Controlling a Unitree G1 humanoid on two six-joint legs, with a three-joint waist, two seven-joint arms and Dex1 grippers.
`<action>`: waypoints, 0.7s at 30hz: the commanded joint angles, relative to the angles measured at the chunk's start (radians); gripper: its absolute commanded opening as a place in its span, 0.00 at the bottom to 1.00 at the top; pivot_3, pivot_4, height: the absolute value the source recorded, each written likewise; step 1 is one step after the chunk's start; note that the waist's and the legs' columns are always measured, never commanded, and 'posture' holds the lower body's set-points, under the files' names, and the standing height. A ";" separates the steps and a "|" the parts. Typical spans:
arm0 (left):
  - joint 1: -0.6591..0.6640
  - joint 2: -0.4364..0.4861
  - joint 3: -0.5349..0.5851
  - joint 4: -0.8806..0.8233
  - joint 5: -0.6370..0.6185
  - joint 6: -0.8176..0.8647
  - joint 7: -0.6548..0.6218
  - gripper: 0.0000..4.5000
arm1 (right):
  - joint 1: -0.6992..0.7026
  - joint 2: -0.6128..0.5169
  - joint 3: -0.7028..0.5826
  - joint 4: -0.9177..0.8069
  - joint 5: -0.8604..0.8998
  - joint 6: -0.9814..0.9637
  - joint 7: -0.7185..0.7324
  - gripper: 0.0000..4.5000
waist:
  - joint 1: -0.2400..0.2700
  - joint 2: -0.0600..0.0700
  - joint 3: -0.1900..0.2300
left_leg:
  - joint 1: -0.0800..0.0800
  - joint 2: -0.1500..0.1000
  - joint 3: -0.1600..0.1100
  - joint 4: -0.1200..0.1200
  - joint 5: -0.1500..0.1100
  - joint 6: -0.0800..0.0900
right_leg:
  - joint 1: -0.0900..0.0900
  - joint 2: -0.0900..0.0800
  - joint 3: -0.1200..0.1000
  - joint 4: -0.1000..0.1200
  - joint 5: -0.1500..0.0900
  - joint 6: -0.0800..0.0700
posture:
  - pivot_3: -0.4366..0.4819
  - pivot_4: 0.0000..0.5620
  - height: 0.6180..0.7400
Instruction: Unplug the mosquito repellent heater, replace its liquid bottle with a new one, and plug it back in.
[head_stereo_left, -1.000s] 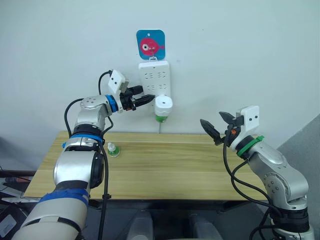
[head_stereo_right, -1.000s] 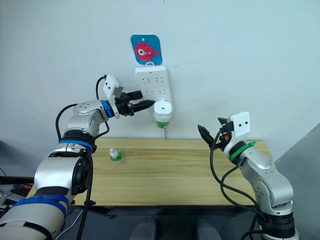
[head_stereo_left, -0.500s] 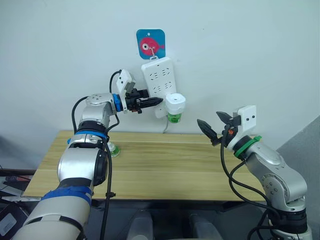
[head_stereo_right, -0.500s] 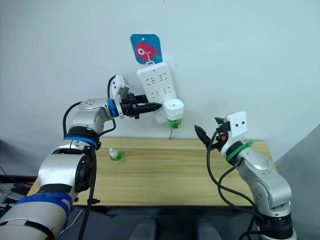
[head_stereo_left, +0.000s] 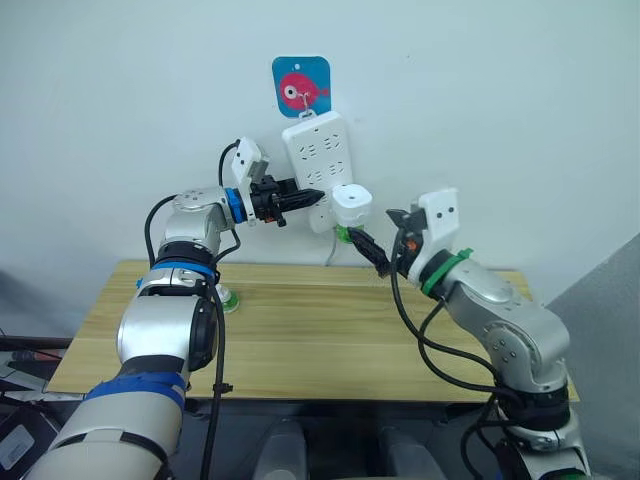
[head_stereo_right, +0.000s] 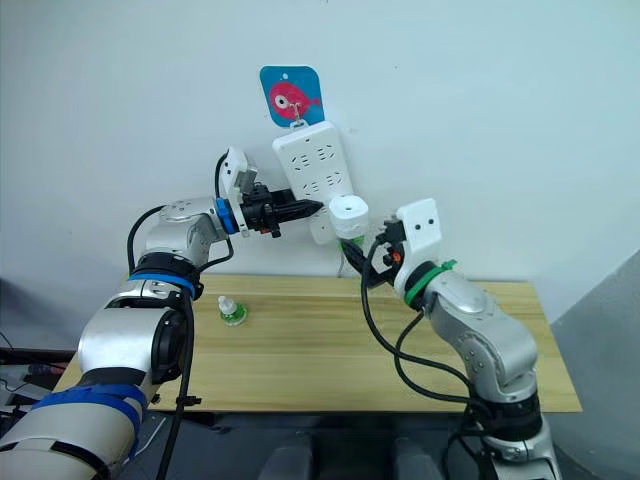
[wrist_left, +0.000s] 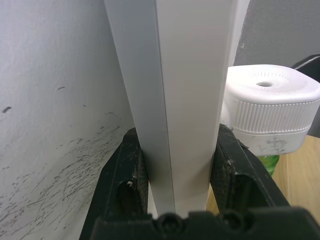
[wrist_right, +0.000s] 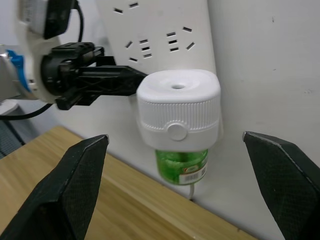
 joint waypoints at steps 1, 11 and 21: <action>-0.029 -0.014 -0.006 -0.029 0.000 -0.011 -0.017 0.30 | -0.052 0.020 0.004 0.033 -0.036 -0.027 -0.018 1.00 | 0.000 0.000 0.000 | 0.000 0.000 0.000 0.000 0.000 0.000 | 0.000 0.000 0.000 0.000 0.000 0.000 | 0.66 0.25 1.00; -0.028 -0.019 -0.005 -0.026 0.003 -0.021 -0.007 0.30 | -0.159 0.097 0.055 0.218 -0.117 -0.117 0.010 1.00 | -0.010 0.003 0.002 | 0.000 0.000 0.000 0.000 0.000 0.000 | 0.000 0.000 0.000 0.002 0.000 0.000 | 0.68 0.25 1.00; -0.025 -0.017 0.005 -0.018 0.018 -0.037 0.004 0.30 | -0.165 0.129 0.045 0.230 -0.116 -0.111 0.037 1.00 | -0.019 0.004 0.005 | 0.002 0.000 -0.001 0.002 0.001 0.001 | 0.000 0.000 -0.001 0.009 0.000 0.000 | 0.68 0.26 1.00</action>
